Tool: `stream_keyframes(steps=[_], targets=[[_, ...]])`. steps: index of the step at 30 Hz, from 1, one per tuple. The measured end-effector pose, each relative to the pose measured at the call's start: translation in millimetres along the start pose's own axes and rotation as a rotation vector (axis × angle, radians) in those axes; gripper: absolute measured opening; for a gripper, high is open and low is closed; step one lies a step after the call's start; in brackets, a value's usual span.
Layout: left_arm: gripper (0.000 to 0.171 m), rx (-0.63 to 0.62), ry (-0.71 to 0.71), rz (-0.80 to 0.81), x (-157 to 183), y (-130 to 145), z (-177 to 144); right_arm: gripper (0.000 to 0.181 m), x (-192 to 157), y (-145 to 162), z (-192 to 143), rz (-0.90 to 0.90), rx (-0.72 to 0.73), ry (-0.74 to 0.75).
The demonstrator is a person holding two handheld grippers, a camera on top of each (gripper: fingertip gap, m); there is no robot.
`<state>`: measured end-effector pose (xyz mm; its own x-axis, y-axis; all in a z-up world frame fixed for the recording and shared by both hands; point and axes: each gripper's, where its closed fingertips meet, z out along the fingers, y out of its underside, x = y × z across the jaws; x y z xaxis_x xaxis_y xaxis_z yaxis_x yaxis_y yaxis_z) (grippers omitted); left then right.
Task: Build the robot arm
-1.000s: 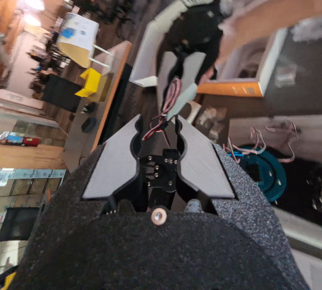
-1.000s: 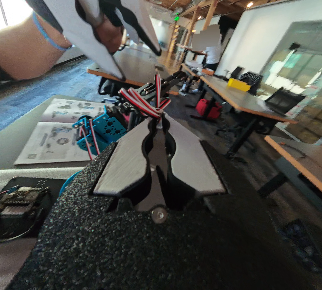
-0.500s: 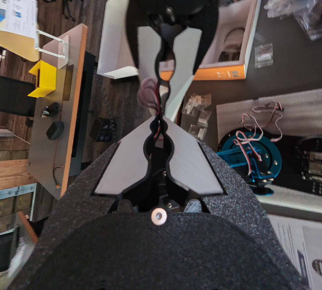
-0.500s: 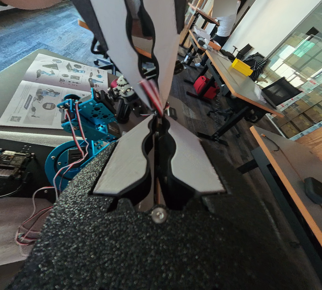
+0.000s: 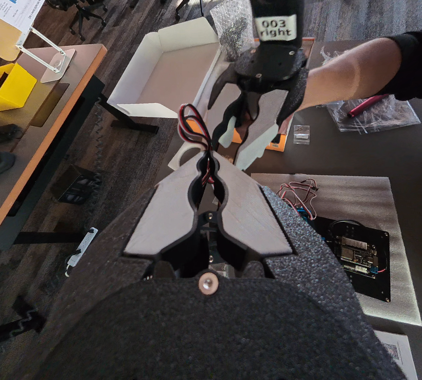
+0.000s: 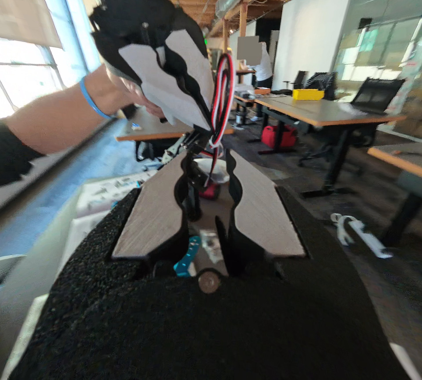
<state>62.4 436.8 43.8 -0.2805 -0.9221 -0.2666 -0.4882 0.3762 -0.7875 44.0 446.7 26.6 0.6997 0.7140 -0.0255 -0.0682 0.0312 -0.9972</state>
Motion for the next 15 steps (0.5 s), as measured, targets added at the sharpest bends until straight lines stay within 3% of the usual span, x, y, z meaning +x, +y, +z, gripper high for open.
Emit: stream_keyframes(steps=[9,15], targets=[[0.0,0.062,0.014,-0.057,1.9,2.1,-8.0,0.011,-0.3,-23.9,-5.5,0.384,0.227,-0.181],[0.0,0.085,0.009,-0.117,-3.8,4.1,-10.9,0.011,-0.5,-21.6,0.1,0.215,0.181,-0.076]])
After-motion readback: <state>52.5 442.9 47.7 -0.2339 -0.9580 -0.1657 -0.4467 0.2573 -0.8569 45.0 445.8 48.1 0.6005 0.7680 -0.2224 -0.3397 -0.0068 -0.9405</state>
